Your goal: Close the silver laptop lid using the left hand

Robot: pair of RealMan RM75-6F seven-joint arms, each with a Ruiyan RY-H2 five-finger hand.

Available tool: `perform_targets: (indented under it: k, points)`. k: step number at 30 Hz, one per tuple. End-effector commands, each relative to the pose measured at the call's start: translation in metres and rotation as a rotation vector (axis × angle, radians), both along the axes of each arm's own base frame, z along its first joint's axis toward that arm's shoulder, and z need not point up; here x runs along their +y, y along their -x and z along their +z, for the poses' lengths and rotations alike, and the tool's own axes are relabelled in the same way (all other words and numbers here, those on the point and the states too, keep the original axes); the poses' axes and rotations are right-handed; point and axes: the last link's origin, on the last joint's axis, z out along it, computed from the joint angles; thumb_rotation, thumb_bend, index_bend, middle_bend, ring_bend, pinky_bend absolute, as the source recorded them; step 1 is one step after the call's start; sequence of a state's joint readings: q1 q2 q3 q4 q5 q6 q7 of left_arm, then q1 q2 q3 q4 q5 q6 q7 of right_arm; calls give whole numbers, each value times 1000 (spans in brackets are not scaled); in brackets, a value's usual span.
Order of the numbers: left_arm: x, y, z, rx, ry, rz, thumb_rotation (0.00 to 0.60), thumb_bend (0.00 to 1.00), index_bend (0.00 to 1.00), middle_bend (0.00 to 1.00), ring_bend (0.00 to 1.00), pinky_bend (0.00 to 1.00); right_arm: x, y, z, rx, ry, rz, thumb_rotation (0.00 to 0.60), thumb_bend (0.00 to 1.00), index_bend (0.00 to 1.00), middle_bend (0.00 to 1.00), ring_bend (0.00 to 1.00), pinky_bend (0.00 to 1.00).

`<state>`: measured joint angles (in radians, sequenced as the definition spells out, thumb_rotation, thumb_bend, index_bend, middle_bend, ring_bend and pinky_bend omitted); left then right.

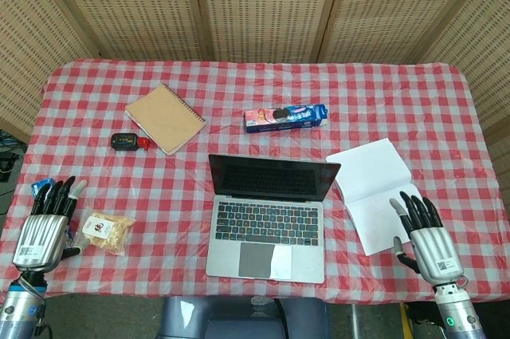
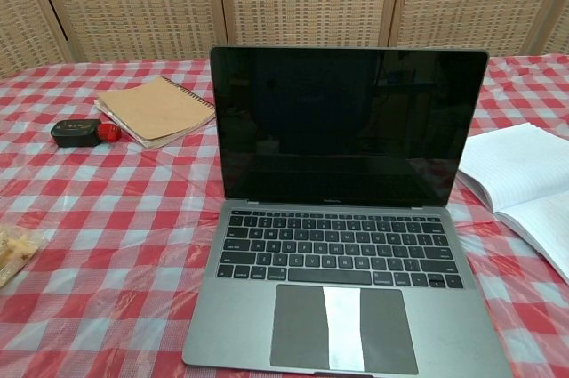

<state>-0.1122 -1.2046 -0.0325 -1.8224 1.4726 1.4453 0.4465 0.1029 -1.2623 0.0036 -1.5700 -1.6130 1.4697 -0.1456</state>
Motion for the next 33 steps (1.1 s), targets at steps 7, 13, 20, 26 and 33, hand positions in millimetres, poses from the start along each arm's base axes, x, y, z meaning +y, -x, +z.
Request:
perform_targets:
  k: [7,13,20,26,33]
  points:
    - [50,-39,13,-44,85,-71,600,41,0,0,0,0,-5,3,5,7,38,-20,600,742,0,0,0,0]
    - [87,-91,27,-99,206,-176,600,161,0,0,0,0,-9,8,5,25,51,-49,600,743,0,0,0,0]
    - [121,-141,24,-224,345,-283,600,657,0,0,0,0,-14,14,6,32,61,-78,600,745,0,0,0,0]
    - [154,-170,14,-277,372,-339,600,1000,0,0,0,19,-19,20,8,31,66,-105,600,744,0,0,0,0]
    - [186,-203,-8,-275,392,-380,600,1000,77,0,0,131,-23,28,11,29,67,-144,600,743,0,0,0,0]
